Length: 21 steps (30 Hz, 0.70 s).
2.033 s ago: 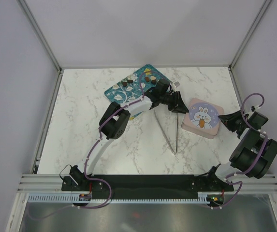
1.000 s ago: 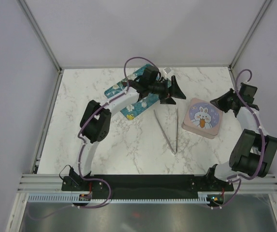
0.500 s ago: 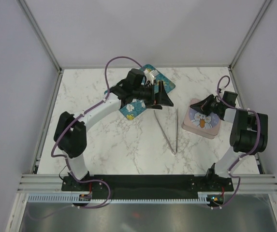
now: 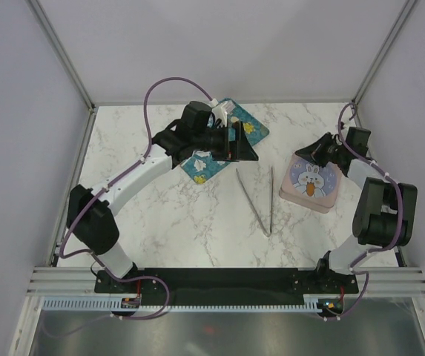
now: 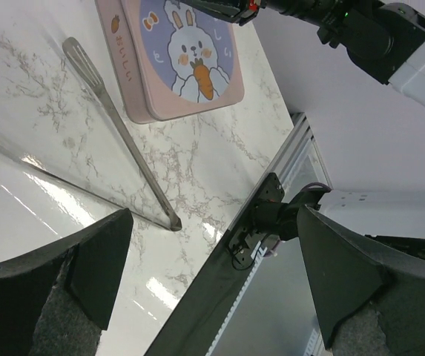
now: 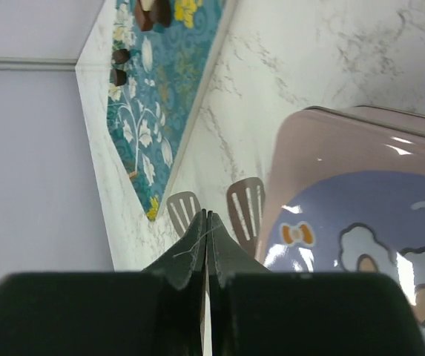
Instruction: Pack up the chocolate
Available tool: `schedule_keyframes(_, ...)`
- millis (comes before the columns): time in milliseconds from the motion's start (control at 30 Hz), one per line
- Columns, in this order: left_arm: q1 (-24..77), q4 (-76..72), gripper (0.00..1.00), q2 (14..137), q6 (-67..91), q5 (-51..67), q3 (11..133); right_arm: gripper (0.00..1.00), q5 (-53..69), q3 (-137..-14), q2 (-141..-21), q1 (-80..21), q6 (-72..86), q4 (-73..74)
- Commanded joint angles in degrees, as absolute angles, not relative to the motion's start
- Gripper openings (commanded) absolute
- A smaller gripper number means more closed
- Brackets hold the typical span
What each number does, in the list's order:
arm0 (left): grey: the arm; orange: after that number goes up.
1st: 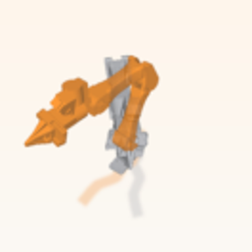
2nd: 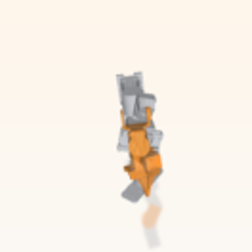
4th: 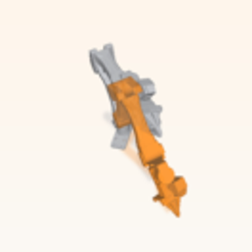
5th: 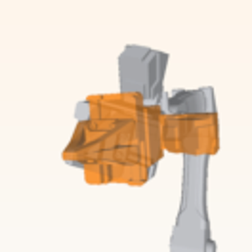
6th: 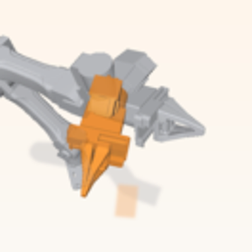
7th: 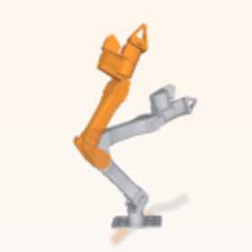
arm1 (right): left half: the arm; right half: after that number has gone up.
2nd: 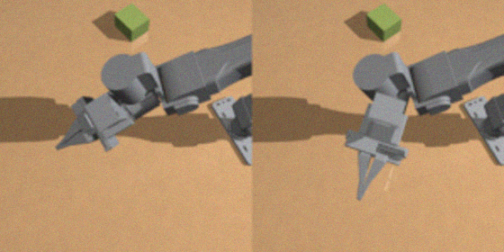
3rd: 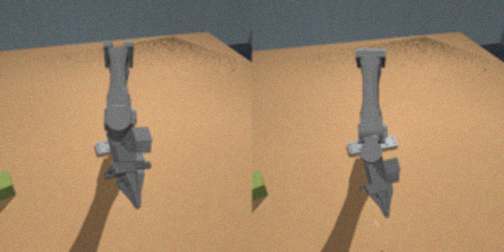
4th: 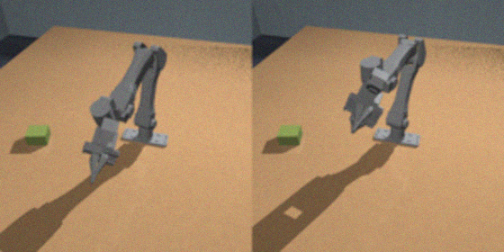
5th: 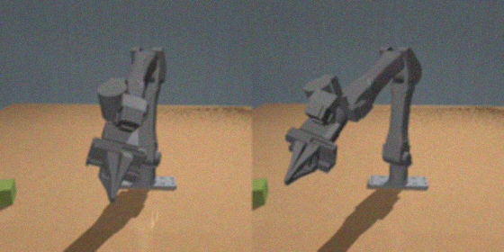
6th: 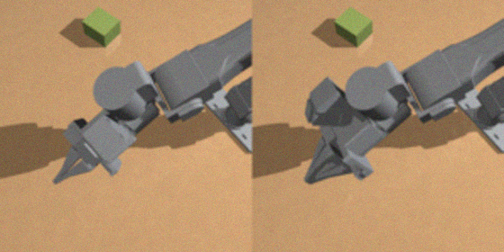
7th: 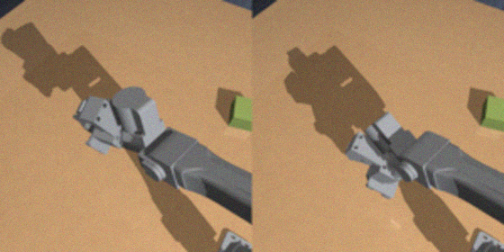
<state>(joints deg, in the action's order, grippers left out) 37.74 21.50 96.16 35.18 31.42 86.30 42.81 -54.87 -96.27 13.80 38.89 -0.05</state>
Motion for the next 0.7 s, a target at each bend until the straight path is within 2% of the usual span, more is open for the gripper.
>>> schedule_keyframes(0,37.62,21.71,1.0,91.15,31.47,28.92,86.84,0.04,42.45,-54.94,-91.76,13.45,37.27,2.11)
schedule_keyframes(133,37.62,21.8,1.0,89.65,31.38,29.26,84.82,0.04,41.58,-44.31,-91.93,13.45,35.96,-0.95)
schedule_keyframes(267,37.62,21.8,1.0,88.16,31.03,28.83,83.41,0.0,37.53,-40.61,-93.43,14.15,31.56,5.35)
schedule_keyframes(400,37.62,22.06,1.0,86.57,30.15,27.43,82.44,0.01,33.95,-37.27,-88.25,16.17,30.68,9.39)
schedule_keyframes(667,37.53,22.24,1.0,85.17,29.45,26.37,82.09,0.02,24.8,-33.14,-82.18,27.94,26.11,21.42)
